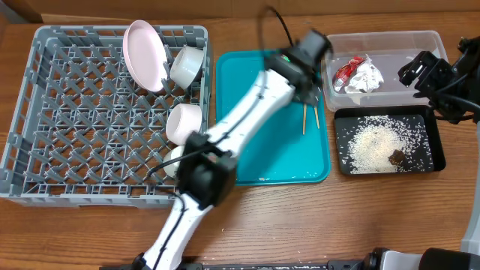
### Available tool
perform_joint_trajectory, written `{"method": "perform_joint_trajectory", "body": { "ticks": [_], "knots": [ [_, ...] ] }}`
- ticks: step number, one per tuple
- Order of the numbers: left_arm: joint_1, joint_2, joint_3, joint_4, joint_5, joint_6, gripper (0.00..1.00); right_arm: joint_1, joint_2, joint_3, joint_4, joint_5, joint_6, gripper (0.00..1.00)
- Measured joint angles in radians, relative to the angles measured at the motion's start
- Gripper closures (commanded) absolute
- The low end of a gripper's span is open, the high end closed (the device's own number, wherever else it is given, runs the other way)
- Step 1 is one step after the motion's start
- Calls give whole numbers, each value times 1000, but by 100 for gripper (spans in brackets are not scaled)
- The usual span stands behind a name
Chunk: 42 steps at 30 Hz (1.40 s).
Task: Sort waste into correct bins and load items into the dishwasher
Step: 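Reach the left gripper to a chopstick on the tray and grasp, then carry the chopstick left and insert it upright into the rack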
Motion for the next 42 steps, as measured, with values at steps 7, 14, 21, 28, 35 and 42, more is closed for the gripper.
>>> {"method": "perform_joint_trajectory", "body": {
  "ticks": [7, 14, 21, 28, 35, 42],
  "knots": [
    [-50, 98, -11, 45, 10, -79, 43, 0, 0, 0, -1, 0, 0, 0],
    [-43, 111, -11, 69, 2, -105, 59, 0, 0, 0, -1, 0, 0, 0],
    [-43, 152, -10, 87, -7, -107, 67, 0, 0, 0, 0, 0, 0, 0],
    [-43, 155, -8, 86, -21, -107, 96, 0, 0, 0, 0, 0, 0, 0],
    [-36, 155, 16, -56, -112, -83, 96, 0, 0, 0, 0, 0, 0, 0],
    [53, 192, 161, -353, -163, -77, 96, 0, 0, 0, -1, 0, 0, 0]
  ]
}}
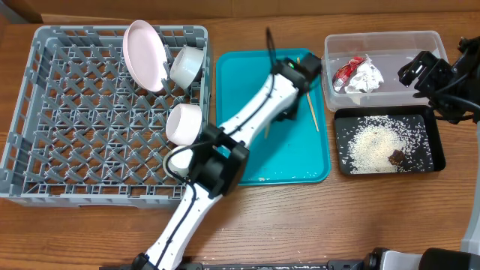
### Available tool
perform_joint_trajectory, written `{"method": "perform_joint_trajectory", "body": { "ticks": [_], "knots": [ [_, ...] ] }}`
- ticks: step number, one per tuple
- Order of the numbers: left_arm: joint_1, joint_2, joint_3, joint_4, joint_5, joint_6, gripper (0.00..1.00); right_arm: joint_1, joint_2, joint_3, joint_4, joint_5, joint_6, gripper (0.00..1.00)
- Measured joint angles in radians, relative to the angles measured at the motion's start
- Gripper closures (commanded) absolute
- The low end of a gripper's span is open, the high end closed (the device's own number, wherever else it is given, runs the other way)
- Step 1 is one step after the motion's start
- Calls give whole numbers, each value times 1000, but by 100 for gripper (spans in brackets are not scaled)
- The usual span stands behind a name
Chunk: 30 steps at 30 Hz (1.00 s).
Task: Sort waste into correct bins and load items into the dishwasher
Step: 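Carry the chopstick left and insert it upright into the rack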
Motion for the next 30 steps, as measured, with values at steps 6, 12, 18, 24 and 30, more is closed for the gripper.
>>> {"method": "perform_joint_trajectory", "body": {
  "ticks": [6, 12, 18, 24, 30],
  "knots": [
    [102, 13, 327, -252, -14, 7, 96, 0, 0, 0, 0, 0, 0, 0],
    [152, -46, 544, -268, 90, 141, 96, 0, 0, 0, 0, 0, 0, 0],
    [184, -299, 416, -267, 139, 223, 96, 0, 0, 0, 0, 0, 0, 0],
    [323, -719, -5, -269, 135, 253, 96, 0, 0, 0, 0, 1, 0, 0],
    [508, -980, -408, -270, 123, 326, 96, 0, 0, 0, 0, 0, 0, 0]
  ]
}}
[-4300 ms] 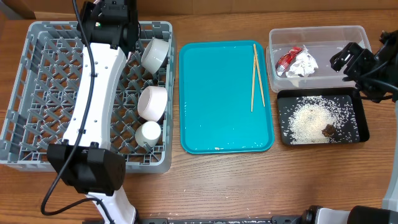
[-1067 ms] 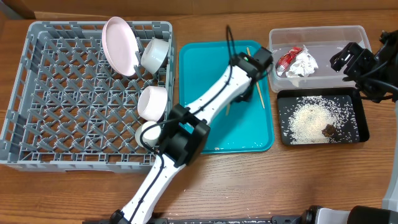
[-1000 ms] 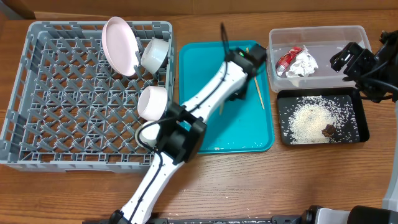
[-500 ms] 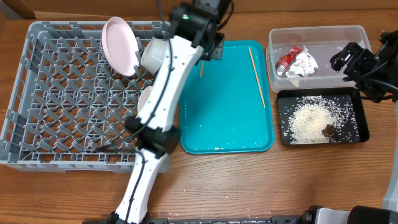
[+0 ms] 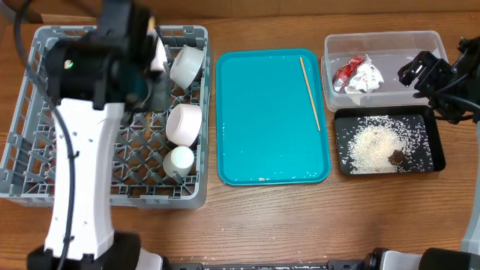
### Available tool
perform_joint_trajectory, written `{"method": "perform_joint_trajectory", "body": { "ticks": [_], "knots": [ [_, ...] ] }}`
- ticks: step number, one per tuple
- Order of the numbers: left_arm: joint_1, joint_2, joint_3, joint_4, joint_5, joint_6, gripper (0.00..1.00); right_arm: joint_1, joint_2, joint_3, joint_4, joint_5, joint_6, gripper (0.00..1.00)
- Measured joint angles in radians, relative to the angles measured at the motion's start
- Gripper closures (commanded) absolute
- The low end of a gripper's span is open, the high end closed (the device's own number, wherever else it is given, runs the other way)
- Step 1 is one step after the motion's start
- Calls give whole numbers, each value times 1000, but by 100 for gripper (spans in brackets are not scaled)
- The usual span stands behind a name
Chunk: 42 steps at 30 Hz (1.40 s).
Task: Sort waste into correct bins and load items into the dishwasher
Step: 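Carry the chopstick left and insert it upright into the rack, then move the left gripper back to the remaining chopstick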
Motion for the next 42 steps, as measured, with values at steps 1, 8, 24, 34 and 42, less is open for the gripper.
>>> {"method": "perform_joint_trajectory", "body": {
  "ticks": [1, 8, 24, 34, 42],
  "knots": [
    [18, -16, -49, 0, 0, 15, 96, 0, 0, 0, 0, 0, 0, 0],
    [68, -31, -321, 120, 0, 113, 96, 0, 0, 0, 0, 0, 0, 0],
    [69, -28, -732, 405, -109, 92, 50, 0, 0, 0, 0, 0, 0, 0],
    [55, -26, -665, 393, -105, 87, 29, 0, 0, 0, 0, 0, 0, 0],
    [-141, -31, -315, 633, -27, 33, 31, 0, 0, 0, 0, 0, 0, 0]
  ]
}}
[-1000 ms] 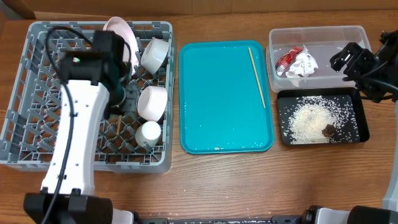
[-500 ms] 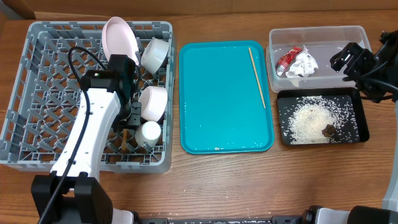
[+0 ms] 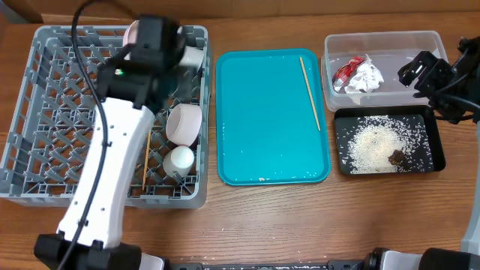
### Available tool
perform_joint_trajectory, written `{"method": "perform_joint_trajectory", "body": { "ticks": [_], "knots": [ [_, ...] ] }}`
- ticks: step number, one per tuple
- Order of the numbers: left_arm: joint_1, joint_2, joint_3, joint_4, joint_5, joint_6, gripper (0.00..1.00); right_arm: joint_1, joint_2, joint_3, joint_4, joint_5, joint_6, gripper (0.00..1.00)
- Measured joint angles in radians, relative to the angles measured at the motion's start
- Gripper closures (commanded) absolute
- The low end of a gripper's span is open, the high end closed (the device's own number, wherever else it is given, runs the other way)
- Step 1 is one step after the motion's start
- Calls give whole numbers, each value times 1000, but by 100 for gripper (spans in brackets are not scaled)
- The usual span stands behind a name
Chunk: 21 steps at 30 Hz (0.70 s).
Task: Sort waste into correct bins and load items into the dishwasher
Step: 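Move the left gripper back to the remaining chopstick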
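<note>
One wooden chopstick [image 3: 145, 160] lies lengthwise in the grey dishwasher rack [image 3: 45, 112], beside my left arm. My left gripper [image 3: 155, 46] hangs over the rack's far side, near the pink plate [image 3: 132, 31]. Its fingers are hidden under the wrist. A second chopstick [image 3: 310, 82] rests on the teal tray [image 3: 262, 127], along its right side. My right gripper [image 3: 417, 67] hovers open at the right edge of the clear waste bin [image 3: 379, 41], holding nothing.
The rack also holds two white bowls [image 3: 185, 124] and a white cup [image 3: 180, 161] along its right side. The clear bin contains a red-and-white wrapper [image 3: 347, 72] and crumpled paper. A black tray [image 3: 386, 144] in front of it holds rice and a brown scrap.
My left arm has shifted right over the rack, from its far left to beside the bowls. A chopstick now lies in the rack that was not visible there before.
My left gripper was first down at two chopsticks on the tray's right side. Then it was still over the tray, the sticks apart. Then it was over the rack, with one chopstick left on the tray. Now the other lies in the rack. The right arm stayed still.
</note>
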Motion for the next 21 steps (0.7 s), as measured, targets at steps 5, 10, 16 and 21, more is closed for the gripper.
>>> {"method": "perform_joint_trajectory", "body": {
  "ticks": [5, 10, 16, 21],
  "knots": [
    [-154, 35, 8, 169, 32, -123, 34, 0, 0, 0, 0, 0, 0, 0],
    [-257, 224, 8, 355, 66, -234, 42, 0, 0, 0, -2, 0, 0, 0],
    [-353, 491, 18, 470, 93, -281, 46, 0, 0, 0, -1, 0, 0, 0],
    [-399, 634, 136, 433, 107, -304, 46, 0, 0, 0, 0, 0, 0, 0]
  ]
}}
